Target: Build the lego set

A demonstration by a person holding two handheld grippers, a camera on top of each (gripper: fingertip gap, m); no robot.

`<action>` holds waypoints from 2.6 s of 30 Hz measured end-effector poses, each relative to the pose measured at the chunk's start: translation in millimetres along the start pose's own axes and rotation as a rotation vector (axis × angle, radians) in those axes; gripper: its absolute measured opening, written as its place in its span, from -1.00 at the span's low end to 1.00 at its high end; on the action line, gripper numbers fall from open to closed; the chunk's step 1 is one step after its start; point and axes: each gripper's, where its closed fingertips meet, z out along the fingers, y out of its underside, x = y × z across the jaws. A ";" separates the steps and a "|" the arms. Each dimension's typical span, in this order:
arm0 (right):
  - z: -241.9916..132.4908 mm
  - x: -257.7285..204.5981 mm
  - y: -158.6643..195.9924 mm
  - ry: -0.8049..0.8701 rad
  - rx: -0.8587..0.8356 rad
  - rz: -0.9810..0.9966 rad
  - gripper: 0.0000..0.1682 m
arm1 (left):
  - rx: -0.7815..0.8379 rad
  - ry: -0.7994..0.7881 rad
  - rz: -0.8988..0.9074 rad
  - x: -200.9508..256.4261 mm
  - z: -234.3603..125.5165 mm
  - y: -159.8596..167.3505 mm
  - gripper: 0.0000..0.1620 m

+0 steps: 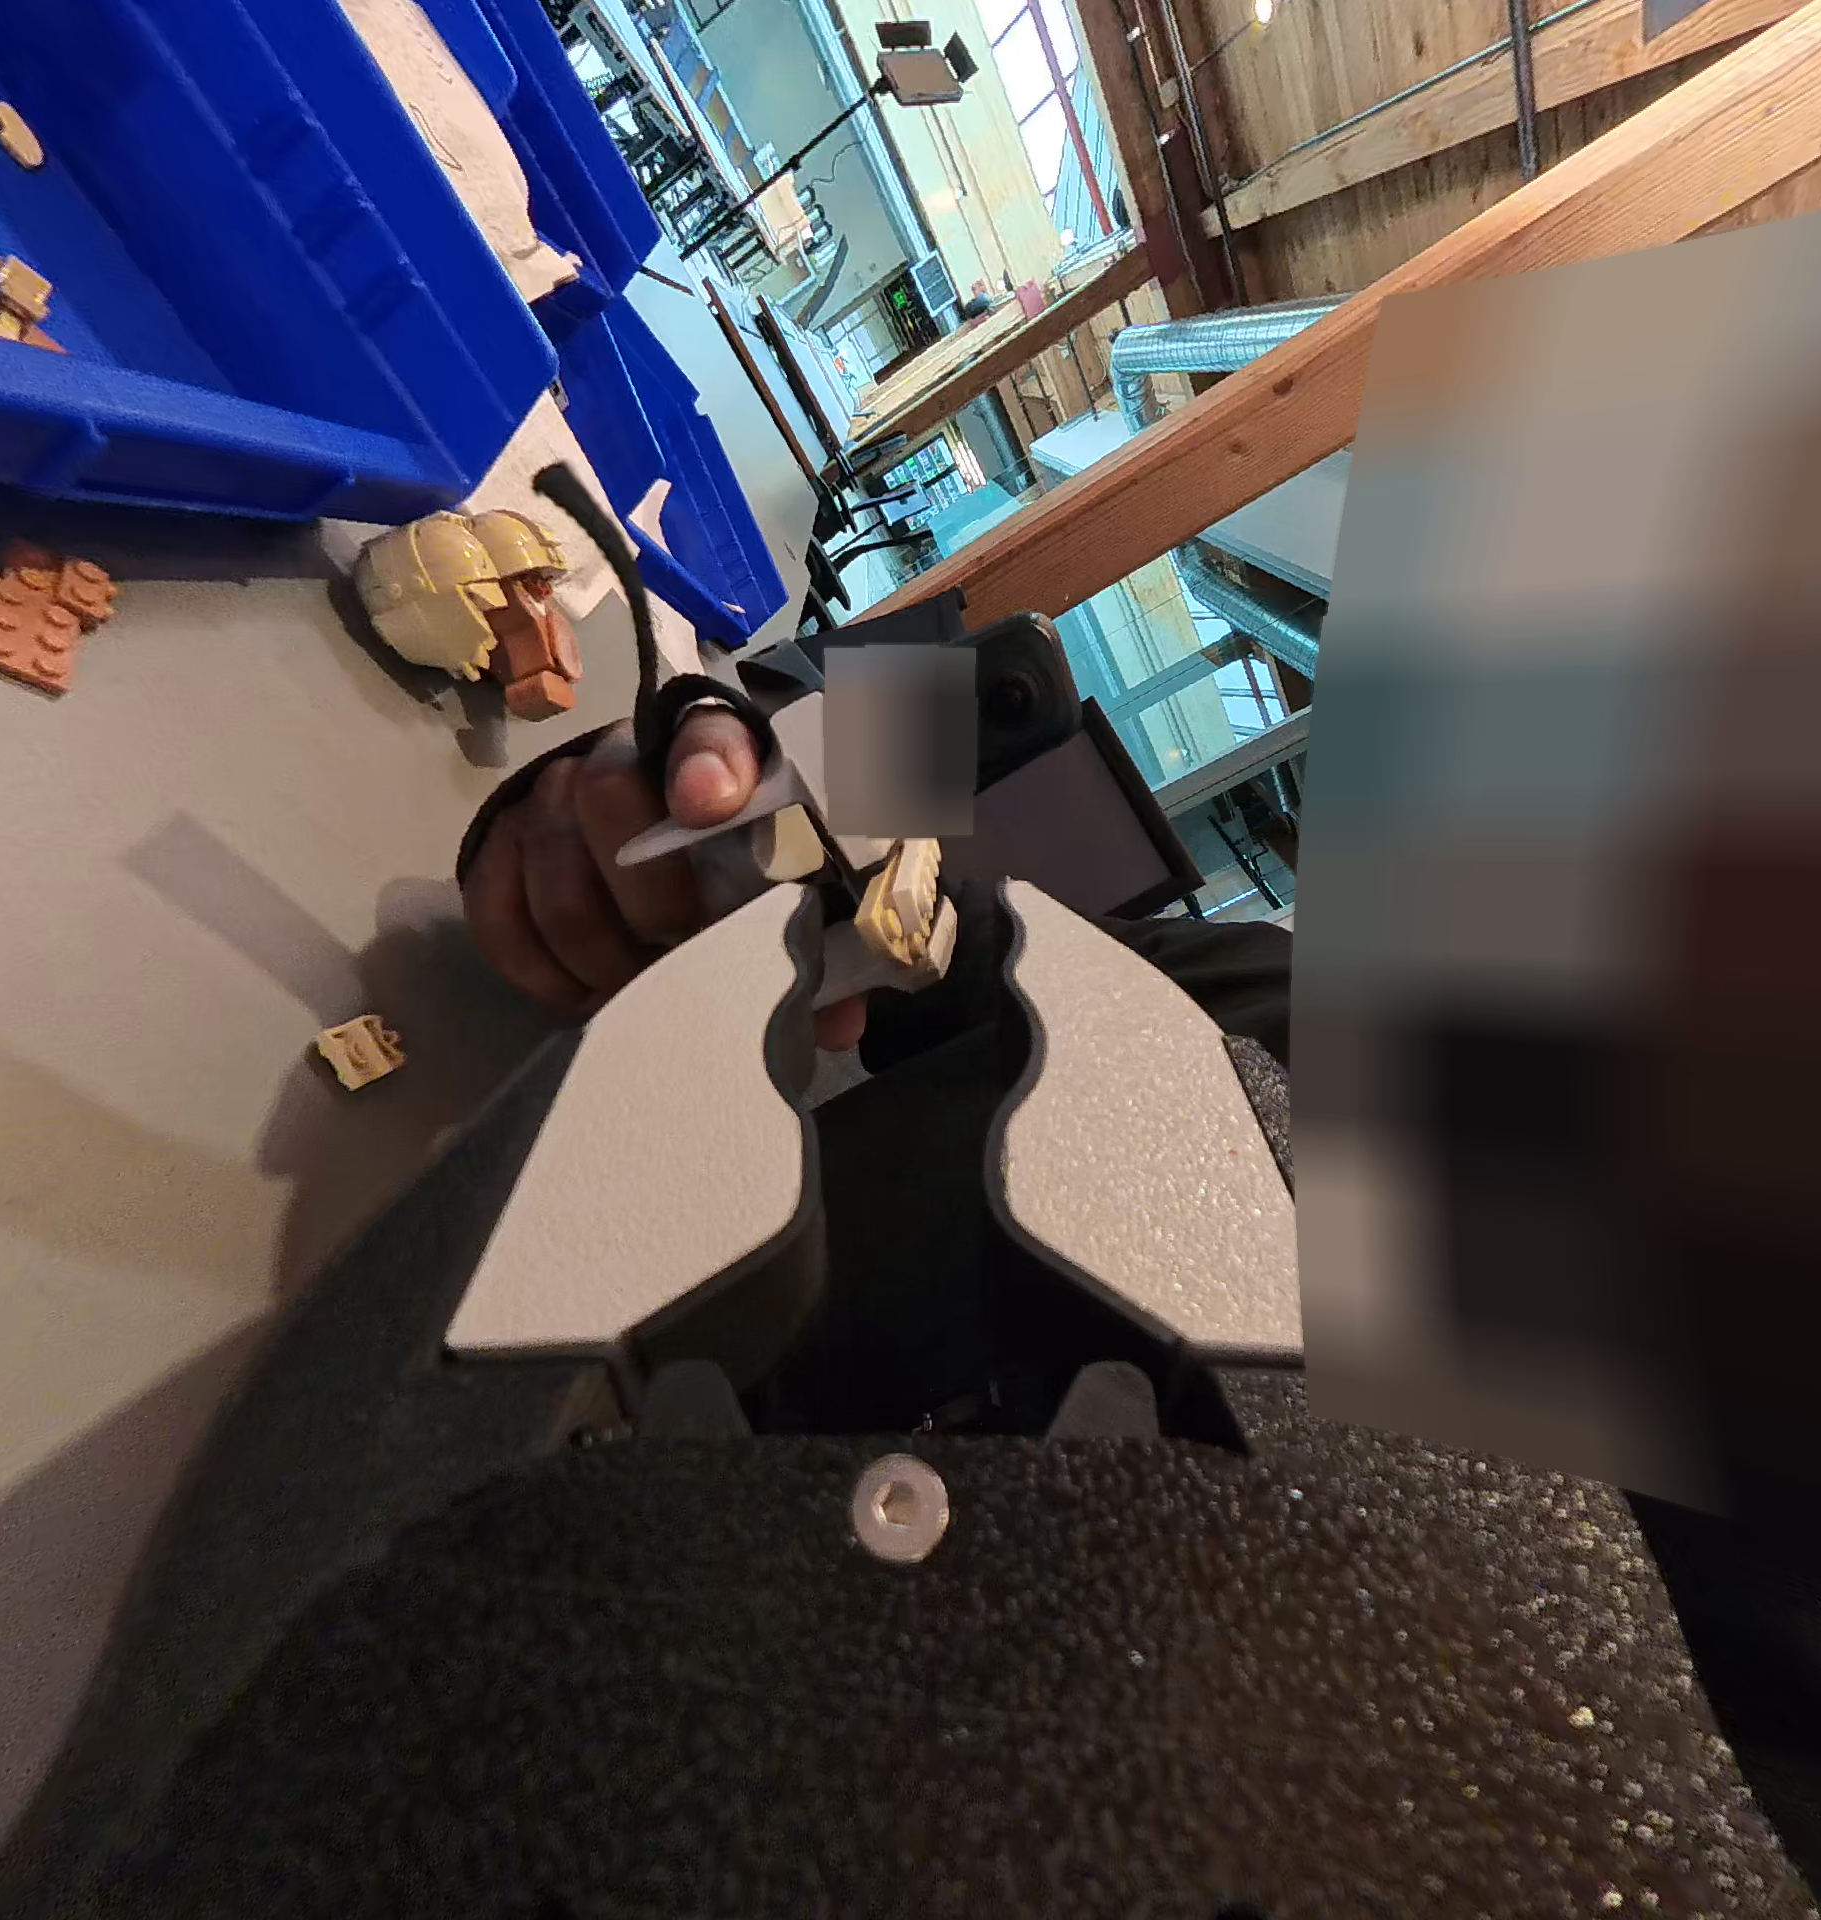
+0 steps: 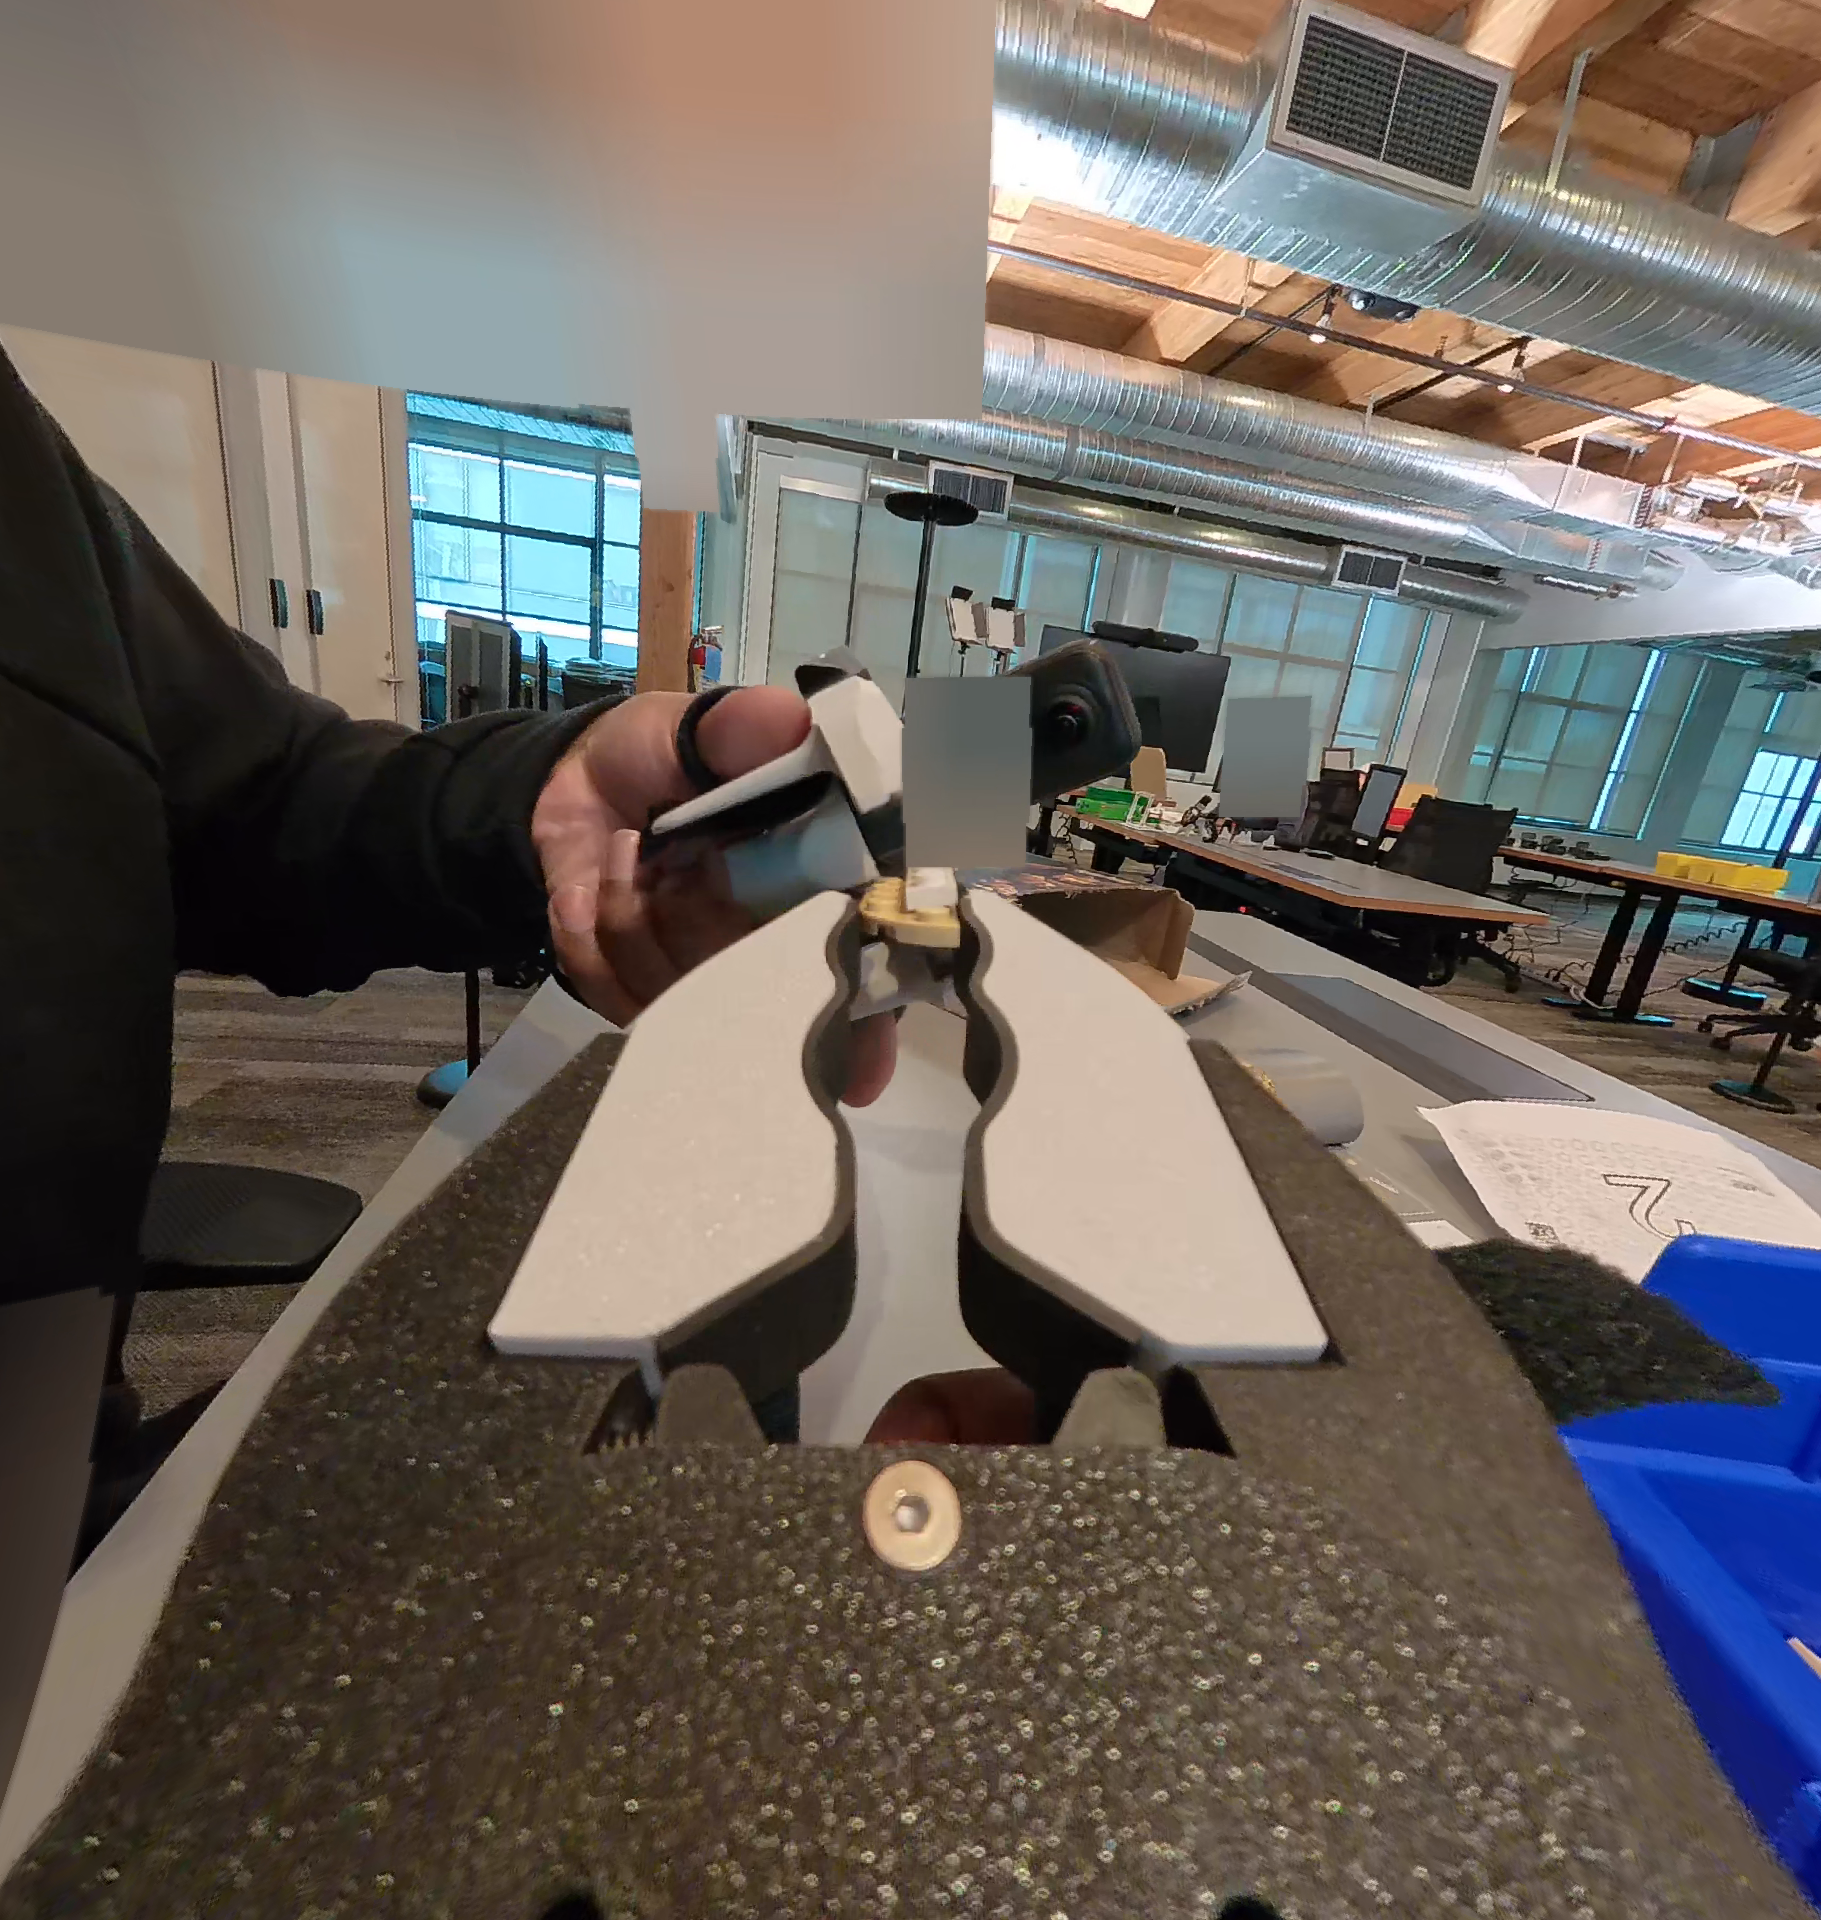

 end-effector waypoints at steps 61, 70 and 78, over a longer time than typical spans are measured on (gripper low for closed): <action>-0.1 14.7 39.3 0.008 -0.241 0.056 -0.88 | -0.043 -0.128 1.184 -40.2 -18.9 3.1 -0.88; -1.6 9.6 36.9 -0.016 -0.260 -0.005 -0.89 | -0.013 -0.113 1.228 -37.3 -17.9 6.8 -0.89; -1.1 12.6 40.9 -0.006 -0.280 -0.027 -0.87 | -0.017 -0.161 1.279 -41.8 -18.9 5.7 -0.88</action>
